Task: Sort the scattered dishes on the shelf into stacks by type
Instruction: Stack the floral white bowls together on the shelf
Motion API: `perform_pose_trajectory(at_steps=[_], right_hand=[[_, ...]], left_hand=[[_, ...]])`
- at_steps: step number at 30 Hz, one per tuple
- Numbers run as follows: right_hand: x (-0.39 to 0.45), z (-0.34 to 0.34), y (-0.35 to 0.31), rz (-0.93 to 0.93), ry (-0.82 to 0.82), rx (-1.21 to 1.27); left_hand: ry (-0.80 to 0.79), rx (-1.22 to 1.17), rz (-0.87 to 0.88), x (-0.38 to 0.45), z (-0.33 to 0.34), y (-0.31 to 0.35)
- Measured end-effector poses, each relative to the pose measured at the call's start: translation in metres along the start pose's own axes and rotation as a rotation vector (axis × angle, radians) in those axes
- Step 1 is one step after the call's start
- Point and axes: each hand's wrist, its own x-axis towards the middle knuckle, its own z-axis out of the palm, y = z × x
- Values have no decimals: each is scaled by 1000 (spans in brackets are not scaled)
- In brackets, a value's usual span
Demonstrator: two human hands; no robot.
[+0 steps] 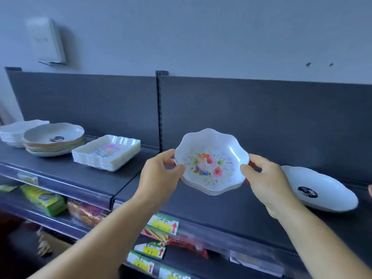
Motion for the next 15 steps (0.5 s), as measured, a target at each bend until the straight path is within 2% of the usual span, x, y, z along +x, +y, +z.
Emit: perform_pose_trajectory(at_steps=[5,15], right_hand=[[-1,63,-25,-34,-100,47],[34,173,-59,-116,-257,77]], left_hand=[[51,2,-14,-1,-61,-14],[271,-45,-92,44,-146,-44]])
